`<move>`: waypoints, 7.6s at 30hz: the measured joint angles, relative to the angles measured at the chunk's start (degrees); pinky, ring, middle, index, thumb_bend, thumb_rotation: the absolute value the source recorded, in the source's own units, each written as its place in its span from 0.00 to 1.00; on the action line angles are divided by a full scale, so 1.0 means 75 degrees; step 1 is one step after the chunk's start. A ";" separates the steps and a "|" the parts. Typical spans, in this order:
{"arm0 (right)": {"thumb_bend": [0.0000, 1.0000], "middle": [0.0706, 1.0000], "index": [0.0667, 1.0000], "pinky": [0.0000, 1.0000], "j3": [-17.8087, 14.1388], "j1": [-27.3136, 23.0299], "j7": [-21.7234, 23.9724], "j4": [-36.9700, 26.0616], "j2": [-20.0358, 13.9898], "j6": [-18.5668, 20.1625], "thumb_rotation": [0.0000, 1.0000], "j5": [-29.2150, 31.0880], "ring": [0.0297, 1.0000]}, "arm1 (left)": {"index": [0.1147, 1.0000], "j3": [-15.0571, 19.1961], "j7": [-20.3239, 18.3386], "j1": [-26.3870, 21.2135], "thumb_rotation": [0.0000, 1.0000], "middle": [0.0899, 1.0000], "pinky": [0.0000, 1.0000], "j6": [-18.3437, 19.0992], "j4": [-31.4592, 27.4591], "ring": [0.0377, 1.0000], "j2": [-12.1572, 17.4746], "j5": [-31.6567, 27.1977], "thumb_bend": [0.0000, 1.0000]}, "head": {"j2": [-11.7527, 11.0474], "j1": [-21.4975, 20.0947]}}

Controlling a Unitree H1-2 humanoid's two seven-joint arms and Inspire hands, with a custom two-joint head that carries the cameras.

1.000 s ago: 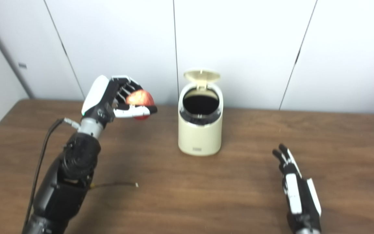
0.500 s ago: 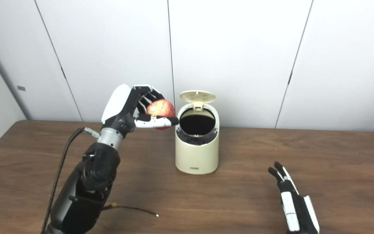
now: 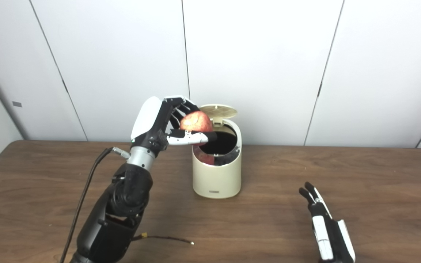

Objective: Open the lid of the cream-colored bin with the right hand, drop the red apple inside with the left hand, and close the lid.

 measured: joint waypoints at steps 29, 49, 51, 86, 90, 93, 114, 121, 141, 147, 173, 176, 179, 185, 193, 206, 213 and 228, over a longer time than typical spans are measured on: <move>0.57 0.92 0.95 1.00 -0.0117 -0.0178 -0.0007 0.0214 0.0093 -0.0091 1.00 0.0272 1.00 | 0.44 -0.0209 0.0386 -0.0038 0.00 0.44 0.33 -0.0281 0.0598 0.37 -0.0167 0.0027 0.47 | 0.0023 -0.0082; 0.59 0.90 0.94 1.00 -0.0115 -0.0246 -0.0009 0.0286 0.0080 -0.0316 1.00 0.0341 1.00 | 0.44 -0.0107 0.1173 -0.0205 0.00 0.46 0.34 -0.0667 0.1654 0.39 -0.0578 -0.0023 0.47 | 0.0141 -0.0129; 0.61 0.90 0.93 1.00 -0.0116 -0.0247 -0.0009 0.0284 0.0081 -0.0315 1.00 0.0350 1.00 | 0.43 -0.0103 0.1318 -0.0224 0.00 0.47 0.35 -0.0754 0.1810 0.39 -0.0590 -0.0029 0.47 | 0.0141 -0.0129; 0.61 0.89 0.93 1.00 -0.0108 -0.0227 -0.0052 0.0243 0.0082 -0.0198 1.00 0.0296 1.00 | 0.39 -0.0521 0.2775 -0.0231 0.00 0.51 0.46 -0.1883 0.2868 0.47 -0.0620 0.0290 0.49 | 0.0176 -0.0117; 0.61 0.89 0.93 1.00 -0.0109 -0.0227 -0.0052 0.0241 0.0082 -0.0175 1.00 0.0298 1.00 | 0.39 -0.0596 0.2734 -0.0230 0.00 0.51 0.52 -0.1675 0.2771 0.51 -0.0613 0.0362 0.50 | 0.0176 -0.0117; 0.61 0.88 0.93 1.00 -0.0111 -0.0228 -0.0050 0.0242 0.0081 -0.0176 1.00 0.0306 0.99 | 0.40 -0.0640 0.2664 -0.0229 0.00 0.52 0.54 -0.1540 0.2686 0.57 -0.0603 0.0393 0.51 | 0.0164 -0.0094; 0.61 0.85 0.91 1.00 -0.0075 -0.0229 -0.0099 0.0239 0.0086 -0.0175 1.00 0.0156 0.96 | 0.42 -0.0959 0.2575 -0.0201 0.05 0.59 0.58 -0.0903 0.2368 0.61 -0.0554 0.0998 0.52 | 0.0129 -0.0164; 0.61 0.85 0.92 1.00 -0.0024 -0.0231 -0.0102 0.0220 0.0113 -0.0115 1.00 0.0045 0.95 | 0.42 -0.1052 0.2627 -0.0204 0.05 0.59 0.55 -0.0785 0.2362 0.59 -0.0557 0.1237 0.52 | 0.0094 -0.0164; 0.58 0.83 0.91 1.00 0.0017 -0.0234 -0.0101 0.0209 0.0127 -0.0057 1.00 -0.0022 0.93 | 0.59 -0.1294 0.2754 -0.0262 0.00 0.65 0.58 -0.0501 0.2432 0.64 -0.0544 0.1616 0.98 | 0.0023 -0.0141; 0.59 0.83 0.92 1.00 0.0018 -0.0237 -0.0101 0.0212 0.0131 -0.0049 1.00 -0.0015 0.93 | 0.62 -0.1318 0.2774 -0.0262 0.00 0.68 0.61 -0.0540 0.2460 0.68 -0.0500 0.1631 1.00 | 0.0000 -0.0152; 0.59 0.84 0.92 1.00 0.0018 -0.0248 -0.0081 0.0230 0.0108 -0.0031 1.00 0.0020 0.94 | 0.42 -0.0924 0.2857 -0.0054 0.00 0.47 0.44 -0.1273 0.2345 0.43 -0.0545 0.0943 0.50 | 0.0047 -0.0082; 0.59 0.84 0.92 1.00 0.0015 -0.0273 -0.0049 0.0268 0.0104 -0.0035 1.00 0.0092 0.94 | 0.43 -0.0744 0.2875 -0.0053 0.00 0.46 0.37 -0.1524 0.2416 0.41 -0.0576 0.0626 0.48 | 0.0023 -0.0047; 0.60 0.84 0.92 1.00 0.0015 -0.0333 -0.0016 0.0316 0.0089 -0.0036 1.00 0.0151 0.94 | 0.44 -0.0638 0.2957 -0.0053 0.00 0.46 0.36 -0.1675 0.2496 0.40 -0.0606 0.0531 0.48 | 0.0012 -0.0035; 0.59 0.83 0.92 1.00 0.0013 -0.0358 -0.0012 0.0333 0.0060 -0.0034 1.00 0.0164 0.94 | 0.39 -0.0514 0.3023 -0.0008 0.00 0.46 0.40 -0.1830 0.2504 0.43 -0.0631 0.0421 0.48 | 0.0012 0.0047; 0.56 0.83 0.93 1.00 -0.0041 -0.0381 0.0008 0.0378 0.0053 -0.0032 1.00 0.0357 0.94 | 0.39 -0.0378 0.3126 0.0121 0.00 0.46 0.44 -0.2280 0.2475 0.44 -0.0589 0.0276 0.48 | 0.0059 0.0152; 0.60 0.85 0.92 1.00 -0.0042 -0.0462 0.0153 0.0489 -0.0068 -0.0050 1.00 0.0519 0.94 | 0.41 0.0097 0.3414 0.0546 0.00 0.45 0.40 -0.3185 0.1907 0.41 -0.0585 -0.0030 0.48 | 0.0094 0.0258; 0.60 0.86 0.93 1.00 -0.0043 -0.0455 0.0163 0.0478 -0.0078 -0.0042 1.00 0.0524 0.95 | 0.41 0.0249 0.3166 0.0885 0.00 0.47 0.39 -0.3144 0.1258 0.42 -0.0619 -0.0102 0.48 | 0.0117 0.0305; 0.56 0.94 0.95 1.00 -0.0167 -0.0434 0.0331 0.0459 -0.0082 0.0037 1.00 0.1056 1.00 | 0.42 0.1327 0.1370 0.2138 0.00 0.47 0.42 -0.0785 -0.0991 0.43 -0.0849 -0.2009 0.50 | 0.0176 0.0246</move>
